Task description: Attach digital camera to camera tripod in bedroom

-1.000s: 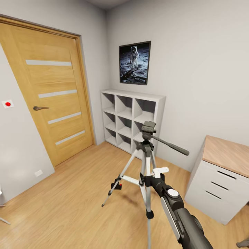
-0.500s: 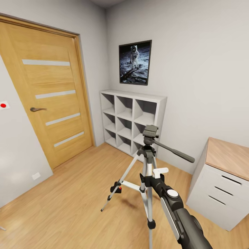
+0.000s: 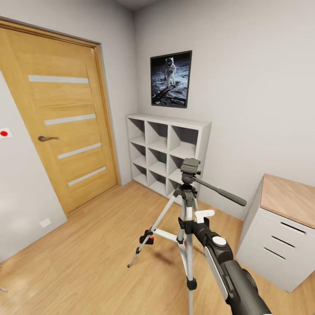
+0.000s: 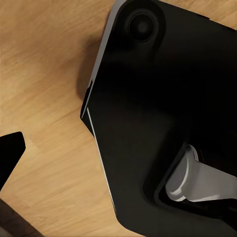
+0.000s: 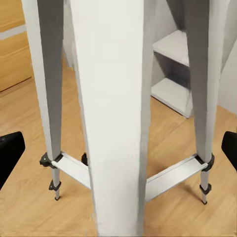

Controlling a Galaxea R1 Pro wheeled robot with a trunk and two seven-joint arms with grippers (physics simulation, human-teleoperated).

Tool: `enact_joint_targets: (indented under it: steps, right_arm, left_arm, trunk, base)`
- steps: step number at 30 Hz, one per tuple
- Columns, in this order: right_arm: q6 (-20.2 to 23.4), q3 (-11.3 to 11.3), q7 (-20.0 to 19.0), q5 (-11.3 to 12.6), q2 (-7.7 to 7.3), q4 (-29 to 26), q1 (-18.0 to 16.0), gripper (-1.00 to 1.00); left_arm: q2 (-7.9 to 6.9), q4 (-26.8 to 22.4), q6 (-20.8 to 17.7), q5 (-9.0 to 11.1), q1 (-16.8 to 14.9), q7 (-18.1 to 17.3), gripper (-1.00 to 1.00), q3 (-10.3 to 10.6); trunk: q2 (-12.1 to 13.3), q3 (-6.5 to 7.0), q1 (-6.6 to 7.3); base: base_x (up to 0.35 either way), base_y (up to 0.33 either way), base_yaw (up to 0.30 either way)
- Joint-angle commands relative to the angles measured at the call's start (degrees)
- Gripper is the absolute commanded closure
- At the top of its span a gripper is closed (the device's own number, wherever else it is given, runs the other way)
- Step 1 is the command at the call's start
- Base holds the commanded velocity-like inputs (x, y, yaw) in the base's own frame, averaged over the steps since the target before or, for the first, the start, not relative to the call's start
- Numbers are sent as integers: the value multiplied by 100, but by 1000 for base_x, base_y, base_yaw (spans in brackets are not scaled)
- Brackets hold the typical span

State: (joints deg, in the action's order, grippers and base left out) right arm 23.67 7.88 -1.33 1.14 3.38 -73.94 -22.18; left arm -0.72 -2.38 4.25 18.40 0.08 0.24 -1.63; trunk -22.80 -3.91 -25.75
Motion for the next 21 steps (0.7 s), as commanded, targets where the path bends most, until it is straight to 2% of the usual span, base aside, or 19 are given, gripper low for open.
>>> enact_joint_targets:
  steps: [1, 8, 21]
  right_arm:
    - [39, 9, -15, 2, -2, 26, 29, -100]
    - [-47, 26, -16, -14, -6, 234, 103, -100]
    - [-58, 35, -17, -17, -6, 257, 115, -100]
  left_arm:
    - [1, -8, 7, 13, 1, 2, -100, -13]
    - [-3, -8, 8, 14, 1, 2, -100, -13]
    - [-5, -8, 9, 14, 1, 2, -100, -13]
  trunk:
    - [-12, -11, -4]
    - [-12, -11, -4]
    - [-12, -11, -4]
  base:
    - [0, 0, 0]
    - [0, 0, 0]
    - [0, 0, 0]
